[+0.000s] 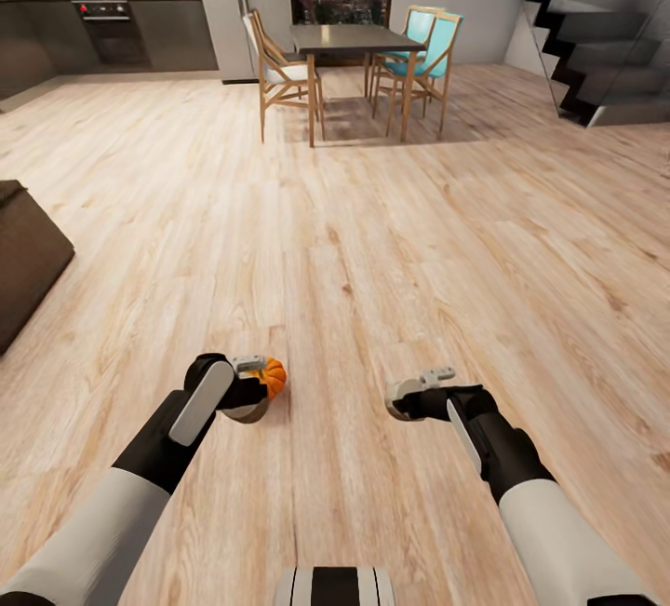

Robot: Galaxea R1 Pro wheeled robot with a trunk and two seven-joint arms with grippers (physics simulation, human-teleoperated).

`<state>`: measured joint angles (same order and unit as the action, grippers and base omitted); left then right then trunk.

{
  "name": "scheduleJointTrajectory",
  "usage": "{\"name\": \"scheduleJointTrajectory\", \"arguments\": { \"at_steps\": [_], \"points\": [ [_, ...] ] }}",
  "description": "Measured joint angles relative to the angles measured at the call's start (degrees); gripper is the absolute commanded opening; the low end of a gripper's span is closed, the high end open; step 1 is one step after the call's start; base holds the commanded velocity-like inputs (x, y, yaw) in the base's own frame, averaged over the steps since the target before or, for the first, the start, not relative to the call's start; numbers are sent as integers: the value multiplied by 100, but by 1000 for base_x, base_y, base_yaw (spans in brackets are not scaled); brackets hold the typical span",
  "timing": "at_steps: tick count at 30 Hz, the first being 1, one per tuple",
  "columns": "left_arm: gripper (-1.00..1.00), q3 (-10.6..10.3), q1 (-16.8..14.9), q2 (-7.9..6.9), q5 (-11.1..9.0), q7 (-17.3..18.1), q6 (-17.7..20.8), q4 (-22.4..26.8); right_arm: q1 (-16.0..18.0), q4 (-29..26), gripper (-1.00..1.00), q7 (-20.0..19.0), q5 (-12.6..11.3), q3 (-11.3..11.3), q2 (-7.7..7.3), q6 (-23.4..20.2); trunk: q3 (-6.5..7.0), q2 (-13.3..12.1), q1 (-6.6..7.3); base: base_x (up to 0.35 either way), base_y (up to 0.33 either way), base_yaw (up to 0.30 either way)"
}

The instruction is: Place each of the two pumpkins and all three candles from the living room inside a cabinet in the living room (use any cabinet), then make sure every cabinet is closed, and position the cauldron so it is next to a table in the living room.

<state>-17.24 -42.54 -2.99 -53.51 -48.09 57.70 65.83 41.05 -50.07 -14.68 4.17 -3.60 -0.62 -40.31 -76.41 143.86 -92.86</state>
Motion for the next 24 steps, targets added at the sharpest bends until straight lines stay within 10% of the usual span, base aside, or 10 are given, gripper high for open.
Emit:
{"name": "scheduleJointTrajectory", "arguments": {
  "at_steps": [24],
  "points": [
    [-100, 133, 0, -35, -8, 9, -15, -321, 0, 330, -100, 40, -5, 11, 4, 35, 532, -32, 62, 0, 0, 0]
  ]
}}
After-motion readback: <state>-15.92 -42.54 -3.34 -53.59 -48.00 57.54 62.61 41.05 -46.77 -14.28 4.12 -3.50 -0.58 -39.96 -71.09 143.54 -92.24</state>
